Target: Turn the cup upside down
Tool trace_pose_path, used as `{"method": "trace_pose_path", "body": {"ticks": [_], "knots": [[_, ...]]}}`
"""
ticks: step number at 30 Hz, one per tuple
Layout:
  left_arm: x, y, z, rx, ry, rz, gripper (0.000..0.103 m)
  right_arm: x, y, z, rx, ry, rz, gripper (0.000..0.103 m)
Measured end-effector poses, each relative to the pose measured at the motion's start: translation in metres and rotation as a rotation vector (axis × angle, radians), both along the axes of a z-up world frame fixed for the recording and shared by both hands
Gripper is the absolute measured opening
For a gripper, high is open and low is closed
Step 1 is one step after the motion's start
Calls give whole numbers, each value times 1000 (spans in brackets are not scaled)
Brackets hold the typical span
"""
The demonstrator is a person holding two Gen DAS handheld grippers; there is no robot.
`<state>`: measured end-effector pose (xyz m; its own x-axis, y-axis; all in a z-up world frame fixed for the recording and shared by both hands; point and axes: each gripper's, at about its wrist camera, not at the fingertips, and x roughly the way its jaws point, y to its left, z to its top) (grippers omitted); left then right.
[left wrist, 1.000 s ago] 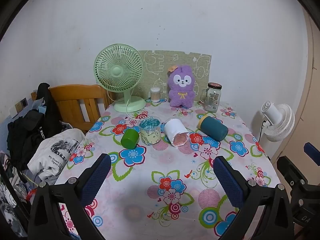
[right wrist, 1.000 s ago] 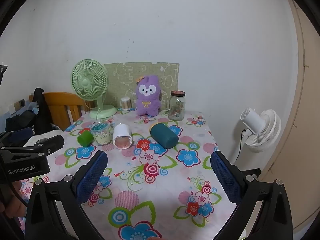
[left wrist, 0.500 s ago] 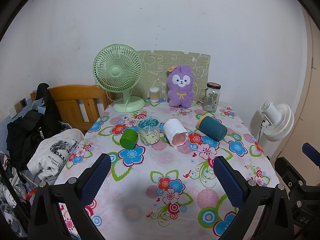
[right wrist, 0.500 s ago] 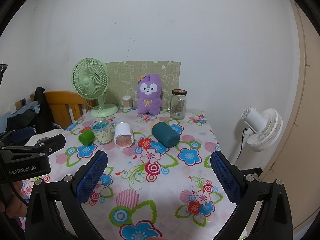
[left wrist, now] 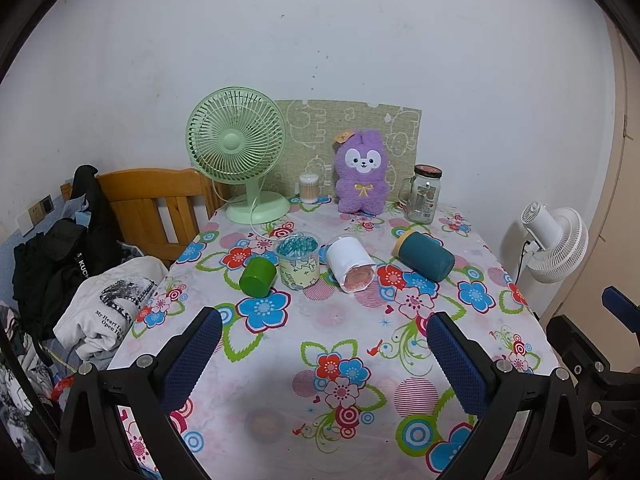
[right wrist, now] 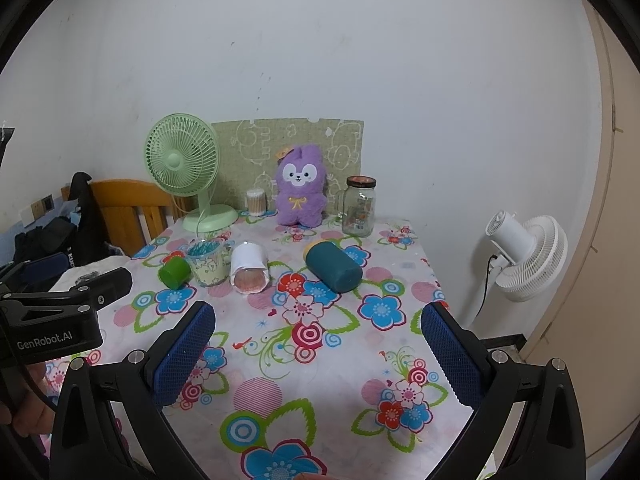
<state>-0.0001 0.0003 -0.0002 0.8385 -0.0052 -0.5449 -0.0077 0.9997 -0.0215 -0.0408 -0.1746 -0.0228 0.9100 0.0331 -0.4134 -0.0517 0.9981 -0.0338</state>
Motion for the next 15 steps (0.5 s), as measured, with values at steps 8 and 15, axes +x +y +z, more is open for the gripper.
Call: {"method": "trace_pose_path", "body": {"ticks": [8,15], "knots": [[-1,-1,-2,0,3,-1,103,2,2,-1,0,13,3,103],[-2,-5,-4,1,4,-3,103,6,0,-4,10,31,6,103]]}}
